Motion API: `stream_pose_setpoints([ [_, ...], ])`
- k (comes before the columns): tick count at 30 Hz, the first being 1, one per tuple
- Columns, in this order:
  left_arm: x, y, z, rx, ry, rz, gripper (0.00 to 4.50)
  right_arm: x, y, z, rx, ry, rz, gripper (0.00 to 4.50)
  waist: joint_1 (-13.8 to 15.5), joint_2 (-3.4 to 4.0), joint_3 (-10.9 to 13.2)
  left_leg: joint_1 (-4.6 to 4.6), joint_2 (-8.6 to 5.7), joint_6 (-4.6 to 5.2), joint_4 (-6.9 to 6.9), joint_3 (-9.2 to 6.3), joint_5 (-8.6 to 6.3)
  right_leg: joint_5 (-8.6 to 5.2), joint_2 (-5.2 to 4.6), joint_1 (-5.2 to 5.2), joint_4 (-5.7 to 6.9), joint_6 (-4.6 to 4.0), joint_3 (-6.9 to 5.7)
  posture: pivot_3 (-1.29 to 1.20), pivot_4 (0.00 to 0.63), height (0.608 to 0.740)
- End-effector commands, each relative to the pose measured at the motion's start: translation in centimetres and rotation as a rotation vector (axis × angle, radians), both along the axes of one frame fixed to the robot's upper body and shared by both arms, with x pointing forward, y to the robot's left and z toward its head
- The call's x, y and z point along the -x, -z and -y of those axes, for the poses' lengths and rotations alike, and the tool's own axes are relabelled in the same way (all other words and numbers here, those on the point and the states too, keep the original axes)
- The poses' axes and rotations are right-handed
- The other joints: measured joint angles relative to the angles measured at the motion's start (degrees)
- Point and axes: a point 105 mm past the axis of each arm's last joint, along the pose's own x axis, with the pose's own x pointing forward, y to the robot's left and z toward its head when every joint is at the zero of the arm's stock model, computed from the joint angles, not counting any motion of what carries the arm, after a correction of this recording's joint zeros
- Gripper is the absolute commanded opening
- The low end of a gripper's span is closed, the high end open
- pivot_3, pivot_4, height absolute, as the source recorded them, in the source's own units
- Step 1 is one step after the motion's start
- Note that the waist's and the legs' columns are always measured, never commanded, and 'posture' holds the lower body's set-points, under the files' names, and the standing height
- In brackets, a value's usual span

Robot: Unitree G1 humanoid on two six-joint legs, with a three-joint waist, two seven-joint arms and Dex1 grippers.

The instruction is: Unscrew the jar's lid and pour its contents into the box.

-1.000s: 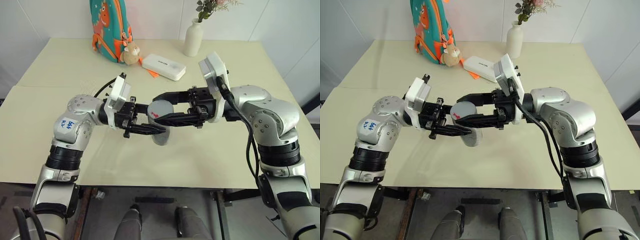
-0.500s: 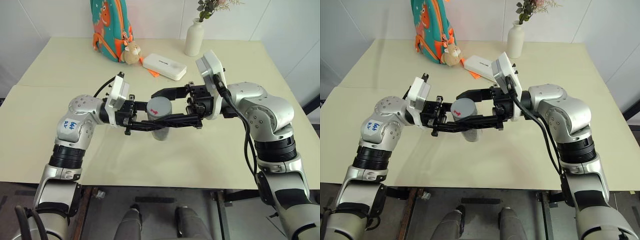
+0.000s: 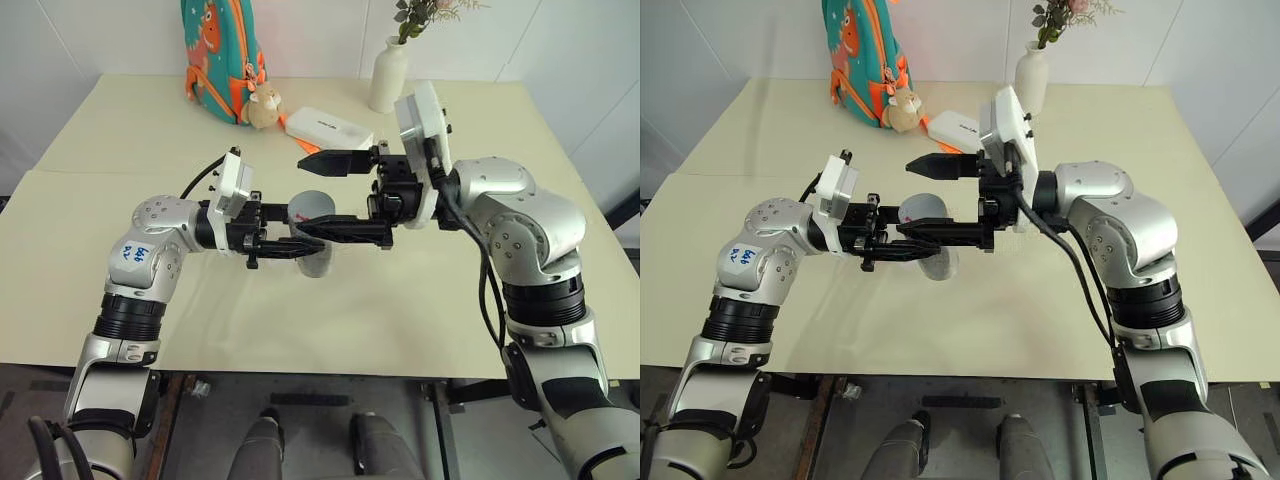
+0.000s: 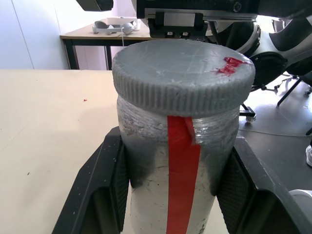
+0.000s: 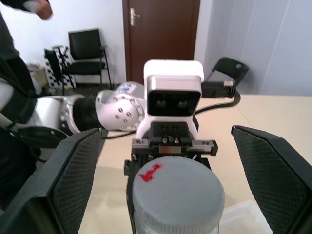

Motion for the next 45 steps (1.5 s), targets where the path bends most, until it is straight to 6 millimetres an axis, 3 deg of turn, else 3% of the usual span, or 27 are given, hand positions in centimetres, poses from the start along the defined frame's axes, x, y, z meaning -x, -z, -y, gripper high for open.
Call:
stream_pose_setpoints([
  [1,0.3,-0.8,0.0,0.014,0.001,0.034,2.00,0.0,-0.2,-1.1,0.005,0.021,0.061,4.48,-0.02,0.00,0.00,0.00,0.00,0.00,0.00,0.00,0.00,0.00,0.00,-0.01,0.01,0.00,0.00,0.00,0.150,0.740],
  [10,0.3,-1.0,0.1,0.017,0.004,0.036,2.00,-1.3,0.4,-2.0,0.033,0.085,0.073,4.48,0.04,0.00,0.00,0.00,0.00,-0.01,0.00,-0.01,0.01,0.00,0.00,-0.02,0.03,0.00,0.00,0.00,0.150,0.740],
  [15,0.4,-0.9,0.0,0.015,0.002,0.039,2.00,-1.3,-0.8,-1.3,-0.010,0.083,0.062,4.48,0.02,0.00,0.00,0.00,0.00,-0.01,0.00,-0.01,0.01,0.00,0.00,-0.02,0.04,0.00,0.01,0.00,0.150,0.740],
  [24,0.2,-0.8,0.0,0.013,-0.003,0.038,2.00,-2.4,-0.6,1.5,0.009,0.166,0.059,4.48,0.01,0.00,0.00,0.00,0.00,-0.01,0.00,0.00,0.01,0.00,0.00,-0.02,0.04,0.00,0.01,0.00,0.150,0.740],
  [33,0.0,-1.0,0.1,0.019,-0.003,0.042,2.00,-4.3,-0.2,6.3,0.005,0.282,0.050,4.48,0.26,0.00,0.00,0.00,-0.02,-0.01,0.03,0.01,0.00,0.00,-0.01,0.01,0.03,0.00,0.01,0.00,0.150,0.740],
  [37,-0.1,-0.9,0.0,0.019,-0.005,0.043,2.00,-4.1,-0.5,7.4,-0.007,0.269,0.029,4.48,-0.12,0.01,0.00,0.00,0.00,-0.01,0.01,0.04,0.00,0.00,0.00,-0.02,0.03,0.00,0.03,0.00,0.150,0.740],
  [40,-0.2,-0.9,0.0,0.019,-0.007,0.044,2.00,-3.0,-1.1,6.8,-0.033,0.198,0.012,4.48,-0.09,0.01,0.01,-0.01,0.01,-0.01,-0.01,0.08,0.01,0.00,0.01,-0.10,0.08,0.00,0.06,0.00,0.150,0.740],
  [45,-0.2,-0.9,0.0,0.017,-0.008,0.042,2.00,-1.4,-1.1,4.0,-0.058,0.100,-0.011,4.48,-0.08,0.01,0.01,0.00,0.00,-0.01,0.02,0.08,0.01,-0.01,0.01,-0.09,0.12,0.00,0.08,0.00,0.150,0.740],
])
